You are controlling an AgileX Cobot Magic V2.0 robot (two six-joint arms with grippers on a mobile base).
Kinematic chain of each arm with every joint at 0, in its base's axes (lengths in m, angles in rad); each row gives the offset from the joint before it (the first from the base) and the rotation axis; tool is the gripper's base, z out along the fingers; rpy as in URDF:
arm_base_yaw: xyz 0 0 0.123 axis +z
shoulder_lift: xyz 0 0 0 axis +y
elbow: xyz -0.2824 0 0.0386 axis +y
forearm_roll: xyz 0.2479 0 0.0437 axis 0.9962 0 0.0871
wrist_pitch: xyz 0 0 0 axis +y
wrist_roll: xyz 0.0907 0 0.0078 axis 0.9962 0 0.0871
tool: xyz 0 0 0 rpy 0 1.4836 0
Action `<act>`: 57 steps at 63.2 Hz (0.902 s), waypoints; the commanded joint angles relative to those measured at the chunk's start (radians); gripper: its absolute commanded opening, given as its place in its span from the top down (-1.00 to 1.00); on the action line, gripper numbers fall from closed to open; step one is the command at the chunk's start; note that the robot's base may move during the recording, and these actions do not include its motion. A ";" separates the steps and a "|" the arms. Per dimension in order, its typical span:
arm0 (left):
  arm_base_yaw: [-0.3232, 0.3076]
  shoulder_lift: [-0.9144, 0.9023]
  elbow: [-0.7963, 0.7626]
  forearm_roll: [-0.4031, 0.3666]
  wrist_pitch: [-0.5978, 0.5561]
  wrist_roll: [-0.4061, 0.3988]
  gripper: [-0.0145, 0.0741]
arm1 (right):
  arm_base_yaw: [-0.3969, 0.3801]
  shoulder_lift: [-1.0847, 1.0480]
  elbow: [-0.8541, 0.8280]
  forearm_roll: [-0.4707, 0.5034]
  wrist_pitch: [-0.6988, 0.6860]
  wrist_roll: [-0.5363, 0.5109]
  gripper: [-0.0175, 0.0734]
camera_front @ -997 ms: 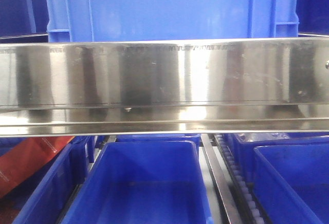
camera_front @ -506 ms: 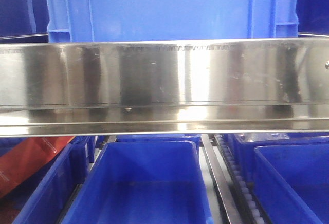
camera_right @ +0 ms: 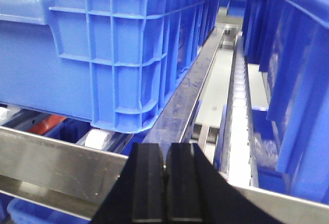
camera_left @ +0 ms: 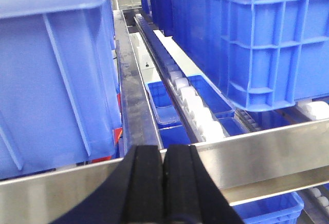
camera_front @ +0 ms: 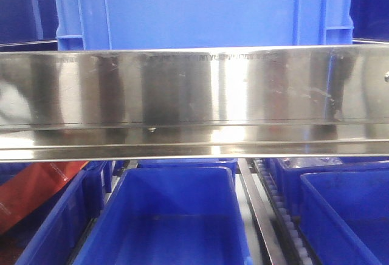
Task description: Place cylindrical capacitor in blue bin on shelf
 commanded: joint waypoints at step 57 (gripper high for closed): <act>0.013 -0.013 0.007 0.001 -0.027 -0.009 0.92 | -0.008 -0.048 0.047 -0.005 -0.098 -0.005 0.97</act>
